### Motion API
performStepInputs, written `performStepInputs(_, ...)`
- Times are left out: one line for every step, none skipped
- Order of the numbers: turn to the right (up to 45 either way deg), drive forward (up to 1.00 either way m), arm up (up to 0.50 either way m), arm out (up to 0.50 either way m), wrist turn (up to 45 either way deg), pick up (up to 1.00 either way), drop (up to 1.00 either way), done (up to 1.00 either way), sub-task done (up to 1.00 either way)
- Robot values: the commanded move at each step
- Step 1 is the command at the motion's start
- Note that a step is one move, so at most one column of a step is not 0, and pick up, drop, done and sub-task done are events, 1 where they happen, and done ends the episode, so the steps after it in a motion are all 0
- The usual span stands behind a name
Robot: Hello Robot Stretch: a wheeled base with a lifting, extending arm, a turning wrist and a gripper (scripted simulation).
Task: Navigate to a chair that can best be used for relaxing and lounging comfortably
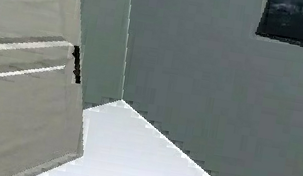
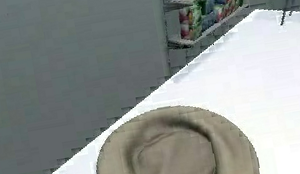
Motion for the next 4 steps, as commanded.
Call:
performStepInputs(-21.0, 0.00, 0.00, 0.00, 0.0, 0.00, 0.00, 0.00, 0.00)
performStepInputs(0.0, 0.45, 0.00, 0.00, 0.0, 0.00, 0.00, 0.00, 0.00)
performStepInputs(-45.0, 0.00, 0.00, 0.00, 0.0, 0.00, 0.00, 0.00, 0.00)
performStepInputs(0.0, 0.35, 0.00, 0.00, 0.0, 0.00, 0.00, 0.00, 0.00)
